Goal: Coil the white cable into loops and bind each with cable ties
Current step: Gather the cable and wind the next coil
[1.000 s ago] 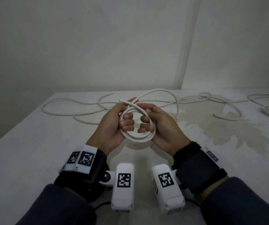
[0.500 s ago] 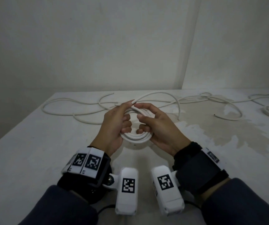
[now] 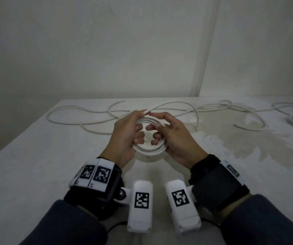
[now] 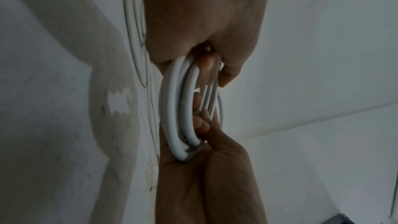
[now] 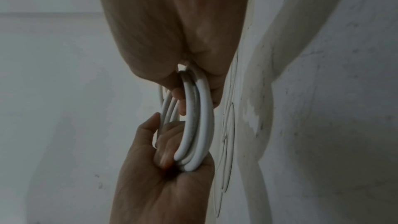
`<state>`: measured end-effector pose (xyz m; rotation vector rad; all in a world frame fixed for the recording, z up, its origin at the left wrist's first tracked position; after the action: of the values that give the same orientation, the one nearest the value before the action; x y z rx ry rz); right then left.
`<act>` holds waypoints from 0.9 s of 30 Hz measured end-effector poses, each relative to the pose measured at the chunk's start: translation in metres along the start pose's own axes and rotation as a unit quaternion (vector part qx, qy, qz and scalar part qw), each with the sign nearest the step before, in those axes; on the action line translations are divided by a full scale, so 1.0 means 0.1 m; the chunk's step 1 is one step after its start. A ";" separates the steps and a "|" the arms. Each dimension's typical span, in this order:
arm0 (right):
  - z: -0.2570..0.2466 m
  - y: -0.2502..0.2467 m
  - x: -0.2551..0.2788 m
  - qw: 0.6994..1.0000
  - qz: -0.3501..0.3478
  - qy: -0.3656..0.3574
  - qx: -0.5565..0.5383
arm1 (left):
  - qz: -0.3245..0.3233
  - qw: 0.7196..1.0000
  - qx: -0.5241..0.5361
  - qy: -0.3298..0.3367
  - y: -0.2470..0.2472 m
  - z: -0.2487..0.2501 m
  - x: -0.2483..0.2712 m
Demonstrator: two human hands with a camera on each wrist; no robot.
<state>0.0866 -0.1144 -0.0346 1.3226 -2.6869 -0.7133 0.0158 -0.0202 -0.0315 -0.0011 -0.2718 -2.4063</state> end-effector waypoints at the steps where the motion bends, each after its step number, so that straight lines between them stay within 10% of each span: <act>1: 0.00 0.00 0.00 1.000 -0.001 0.001 -0.008 | 0.003 1.000 -0.004 0.008 0.00 0.01 0.00; 27: -0.13 -0.05 0.01 0.999 0.009 -0.028 0.018 | -0.114 0.992 -0.048 0.020 0.08 0.11 0.09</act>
<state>0.0925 -0.1224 -0.0253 1.3028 -2.7653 -0.7146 0.0134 -0.0298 -0.0190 0.0371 -0.1438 -2.6411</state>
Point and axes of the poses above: each hand's wrist, its own x-axis away from the middle knuckle, its own y-axis out of the palm, z = x × y, the point moved 5 cm from there along -x, towards the middle knuckle, and after that the axes turned 13 degrees about -x, right-handed, at the moved point
